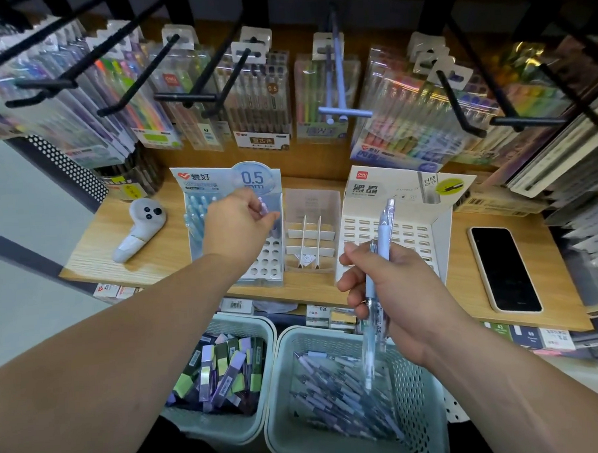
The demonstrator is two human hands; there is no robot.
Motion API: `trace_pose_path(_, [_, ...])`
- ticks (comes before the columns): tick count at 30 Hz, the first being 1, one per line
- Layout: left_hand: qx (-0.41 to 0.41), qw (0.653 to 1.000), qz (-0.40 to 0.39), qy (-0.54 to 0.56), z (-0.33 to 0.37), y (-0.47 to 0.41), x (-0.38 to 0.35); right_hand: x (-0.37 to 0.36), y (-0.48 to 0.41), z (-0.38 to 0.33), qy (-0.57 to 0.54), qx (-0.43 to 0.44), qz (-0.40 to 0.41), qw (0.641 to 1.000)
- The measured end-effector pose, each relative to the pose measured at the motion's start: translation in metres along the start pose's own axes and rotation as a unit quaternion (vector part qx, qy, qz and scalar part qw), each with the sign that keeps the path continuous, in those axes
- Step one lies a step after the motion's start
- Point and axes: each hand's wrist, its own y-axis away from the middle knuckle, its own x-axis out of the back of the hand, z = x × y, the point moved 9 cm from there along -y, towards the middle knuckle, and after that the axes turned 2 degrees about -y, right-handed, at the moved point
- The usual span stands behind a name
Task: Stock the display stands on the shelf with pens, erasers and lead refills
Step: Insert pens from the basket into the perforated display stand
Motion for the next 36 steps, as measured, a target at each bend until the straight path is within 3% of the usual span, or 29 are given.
trace_pose_path(6, [0.024, 0.998, 0.000, 0.063, -0.006, -0.001, 0.001, -0.005, -0.001, 0.000, -0.004, 0.000, -0.005, 1.000])
trace_pose_path(11, [-0.001, 1.000, 0.015, 0.014, -0.013, -0.001, 0.020, -0.014, -0.001, 0.000, -0.001, 0.003, -0.013, 1.000])
trace_pose_path(17, [-0.004, 0.996, 0.089, -0.024, -0.048, 0.002, 0.065, -0.030, -0.004, 0.001, 0.009, 0.008, -0.023, 1.000])
trace_pose_path(24, [-0.019, 0.997, 0.069, -0.028, -0.063, 0.005, 0.075, -0.047, -0.006, 0.005, 0.002, 0.010, -0.031, 0.999])
trace_pose_path(26, [0.008, 0.999, -0.003, 0.037, -0.049, 0.012, 0.064, -0.049, -0.007, 0.004, -0.026, 0.007, -0.026, 0.999])
trace_pose_path(27, [0.024, 0.993, -0.084, 0.084, -0.037, 0.020, 0.050, -0.050, -0.007, 0.003, -0.046, 0.005, -0.024, 0.999])
trace_pose_path(29, [0.041, 0.944, -0.292, 0.150, -0.007, 0.051, 0.017, -0.051, -0.008, 0.001, -0.095, 0.001, -0.014, 0.995])
trace_pose_path(31, [0.017, 0.889, -0.425, 0.168, 0.017, 0.085, -0.003, -0.050, -0.011, 0.001, -0.130, -0.003, 0.006, 0.992])
trace_pose_path(33, [-0.012, 0.874, -0.450, 0.182, 0.027, 0.100, -0.010, -0.048, -0.014, 0.000, -0.136, 0.009, 0.028, 0.990])
trace_pose_path(36, [-0.012, 0.888, -0.419, 0.188, 0.027, 0.101, -0.010, -0.045, -0.018, -0.002, -0.118, 0.029, 0.048, 0.991])
